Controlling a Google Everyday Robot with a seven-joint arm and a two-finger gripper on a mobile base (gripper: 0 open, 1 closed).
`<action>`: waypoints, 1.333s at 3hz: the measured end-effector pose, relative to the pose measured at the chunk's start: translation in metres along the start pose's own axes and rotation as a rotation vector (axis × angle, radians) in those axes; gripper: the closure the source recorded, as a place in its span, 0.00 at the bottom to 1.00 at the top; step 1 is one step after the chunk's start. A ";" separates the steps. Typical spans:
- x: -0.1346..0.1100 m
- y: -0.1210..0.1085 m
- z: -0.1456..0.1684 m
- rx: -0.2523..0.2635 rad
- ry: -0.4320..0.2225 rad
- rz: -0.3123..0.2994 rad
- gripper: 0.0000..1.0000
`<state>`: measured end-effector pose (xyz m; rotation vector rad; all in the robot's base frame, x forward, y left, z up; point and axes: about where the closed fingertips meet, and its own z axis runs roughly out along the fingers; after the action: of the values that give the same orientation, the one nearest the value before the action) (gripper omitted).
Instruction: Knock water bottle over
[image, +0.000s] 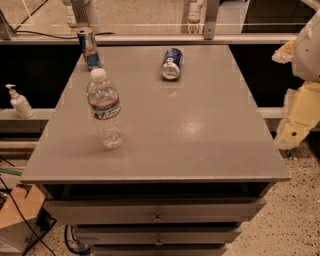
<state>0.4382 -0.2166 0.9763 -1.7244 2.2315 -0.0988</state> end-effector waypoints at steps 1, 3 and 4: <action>0.000 0.000 0.000 0.000 0.000 0.000 0.00; -0.040 -0.002 -0.003 -0.008 -0.138 -0.087 0.00; -0.082 0.003 0.002 -0.053 -0.270 -0.166 0.00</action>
Offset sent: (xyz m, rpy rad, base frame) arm 0.0065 0.0129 0.0020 0.0795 -0.0098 0.0409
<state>0.4543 -0.1375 0.9912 -1.8273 1.9133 0.1489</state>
